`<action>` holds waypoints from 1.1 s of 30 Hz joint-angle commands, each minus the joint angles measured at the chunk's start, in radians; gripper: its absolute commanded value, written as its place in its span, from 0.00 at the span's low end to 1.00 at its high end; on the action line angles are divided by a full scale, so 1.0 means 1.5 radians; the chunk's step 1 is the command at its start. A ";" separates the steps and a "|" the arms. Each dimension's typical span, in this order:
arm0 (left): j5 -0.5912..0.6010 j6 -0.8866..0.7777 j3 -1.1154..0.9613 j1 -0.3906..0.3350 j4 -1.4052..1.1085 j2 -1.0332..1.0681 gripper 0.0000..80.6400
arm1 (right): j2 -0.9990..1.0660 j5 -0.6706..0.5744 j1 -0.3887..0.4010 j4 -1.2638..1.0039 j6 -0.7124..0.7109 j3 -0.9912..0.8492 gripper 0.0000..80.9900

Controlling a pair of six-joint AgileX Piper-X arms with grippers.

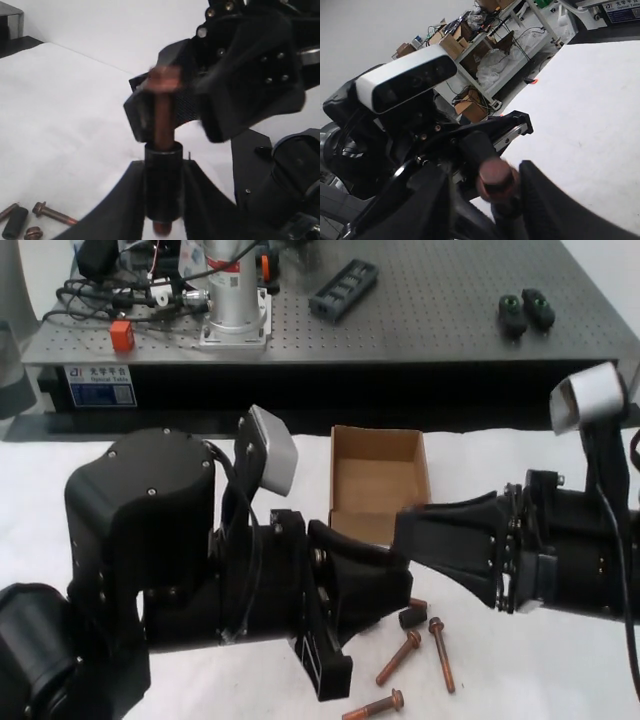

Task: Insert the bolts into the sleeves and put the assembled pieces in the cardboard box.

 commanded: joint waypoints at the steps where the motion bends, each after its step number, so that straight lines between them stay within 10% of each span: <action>1: -0.038 0.040 -0.008 0.001 -0.018 -0.007 0.01 | -0.004 -0.022 -0.003 0.000 -0.030 -0.003 0.45; 9: -0.268 0.029 -0.059 0.010 -0.021 0.038 0.01 | -0.090 -0.019 -0.111 0.098 -0.068 -0.003 0.45; 18: -0.302 -0.045 -0.498 0.055 0.332 0.377 0.01 | -0.185 0.170 -0.262 0.304 -0.176 -0.003 0.45; 33: -0.331 -0.037 -1.196 0.055 0.792 0.871 0.08 | -0.175 0.261 -0.283 0.392 -0.170 -0.010 0.45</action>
